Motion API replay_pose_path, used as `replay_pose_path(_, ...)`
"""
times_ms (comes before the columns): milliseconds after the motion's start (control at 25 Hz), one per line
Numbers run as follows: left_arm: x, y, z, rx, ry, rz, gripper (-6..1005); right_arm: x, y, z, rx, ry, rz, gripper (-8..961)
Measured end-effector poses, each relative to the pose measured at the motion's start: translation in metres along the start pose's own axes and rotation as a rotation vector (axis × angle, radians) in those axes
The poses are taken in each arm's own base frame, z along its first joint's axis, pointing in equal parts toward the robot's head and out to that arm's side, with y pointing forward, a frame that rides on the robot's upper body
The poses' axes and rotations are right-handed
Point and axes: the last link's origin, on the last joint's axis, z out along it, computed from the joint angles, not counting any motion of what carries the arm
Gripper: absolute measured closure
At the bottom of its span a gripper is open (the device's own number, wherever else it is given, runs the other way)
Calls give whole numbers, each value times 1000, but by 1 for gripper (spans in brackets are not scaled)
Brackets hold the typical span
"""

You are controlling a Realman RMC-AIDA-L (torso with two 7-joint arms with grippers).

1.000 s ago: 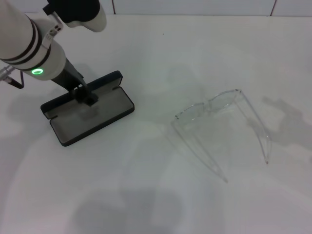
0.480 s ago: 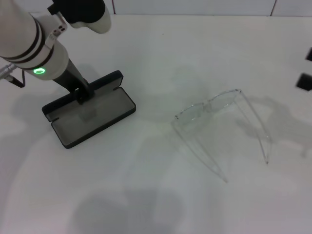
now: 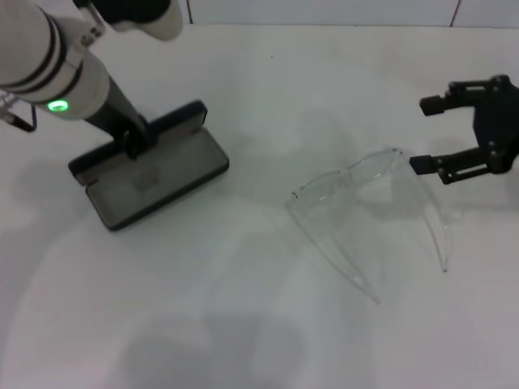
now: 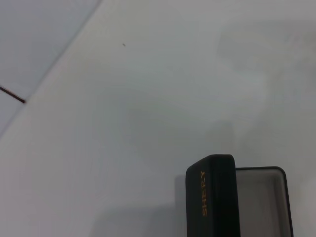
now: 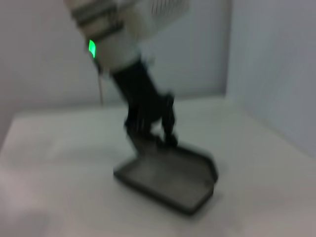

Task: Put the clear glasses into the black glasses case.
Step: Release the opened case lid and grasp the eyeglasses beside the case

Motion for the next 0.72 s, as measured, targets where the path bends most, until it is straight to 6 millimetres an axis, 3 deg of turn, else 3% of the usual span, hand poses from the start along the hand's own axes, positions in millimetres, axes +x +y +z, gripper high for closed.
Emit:
replay_pose_path(280,7,1,-26,42,52,35,784,-33,-24,20,-18,271,-146,98)
replay_pose_path(520,5,5,-27,26,37,58,781,-63,-41,45,-67,504,-260,99)
replay_pose_path(720,5,8,-25,16,32,54,779,-83,-41,71,-132,597,-363,100)
